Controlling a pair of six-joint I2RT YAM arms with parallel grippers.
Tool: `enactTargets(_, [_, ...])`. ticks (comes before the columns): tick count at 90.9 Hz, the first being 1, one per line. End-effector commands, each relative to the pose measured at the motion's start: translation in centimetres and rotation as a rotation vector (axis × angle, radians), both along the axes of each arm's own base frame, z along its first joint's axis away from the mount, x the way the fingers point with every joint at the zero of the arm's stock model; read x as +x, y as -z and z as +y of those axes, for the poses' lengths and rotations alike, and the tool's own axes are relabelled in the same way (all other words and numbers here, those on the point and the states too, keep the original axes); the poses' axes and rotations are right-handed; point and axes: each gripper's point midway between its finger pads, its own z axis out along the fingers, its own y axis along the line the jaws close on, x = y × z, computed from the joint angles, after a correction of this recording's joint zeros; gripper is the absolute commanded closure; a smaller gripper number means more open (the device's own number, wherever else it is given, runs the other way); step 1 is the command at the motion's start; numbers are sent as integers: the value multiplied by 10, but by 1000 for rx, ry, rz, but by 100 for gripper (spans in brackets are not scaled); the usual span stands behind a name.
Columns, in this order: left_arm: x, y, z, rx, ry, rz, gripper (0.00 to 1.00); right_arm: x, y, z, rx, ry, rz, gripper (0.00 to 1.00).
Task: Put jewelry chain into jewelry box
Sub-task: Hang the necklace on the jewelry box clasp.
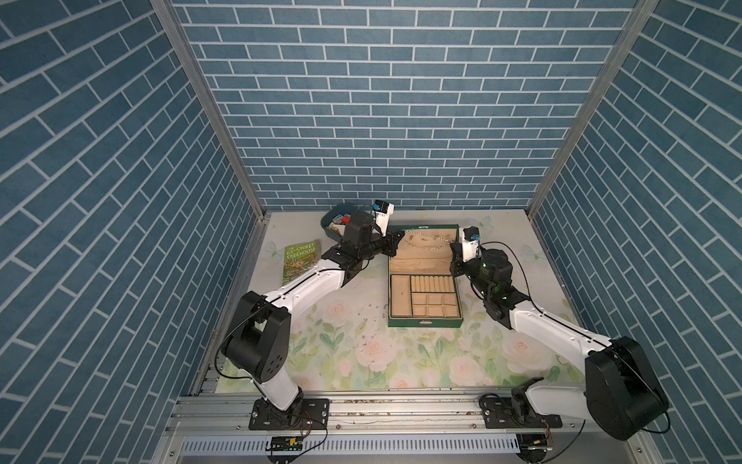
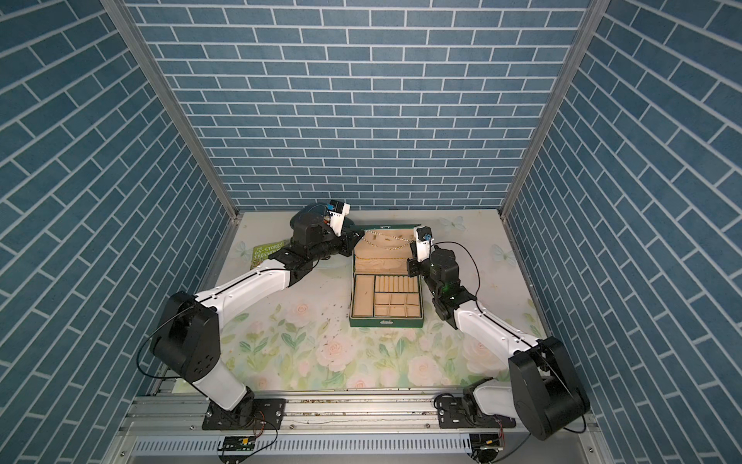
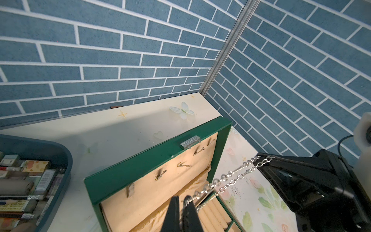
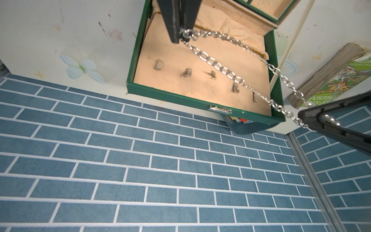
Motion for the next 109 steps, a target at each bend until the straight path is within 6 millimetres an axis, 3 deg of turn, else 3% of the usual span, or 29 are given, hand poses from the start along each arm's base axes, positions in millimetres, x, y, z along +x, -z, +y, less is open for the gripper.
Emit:
enactTargets(1, [11, -12, -2, 1, -19, -84, 100, 14, -14, -6, 73, 58, -35, 100])
enactTargets(33, [12, -38, -18, -20, -34, -282, 100, 24, -22, 0, 133, 54, -121, 100])
enactTargets(75, [23, -27, -34, 14, -24, -304, 100, 42, -15, 13, 111, 31, -149, 100])
enactTargets(109, [29, -38, -32, 18, -49, -355, 100, 49, -19, 17, 105, 28, -184, 100])
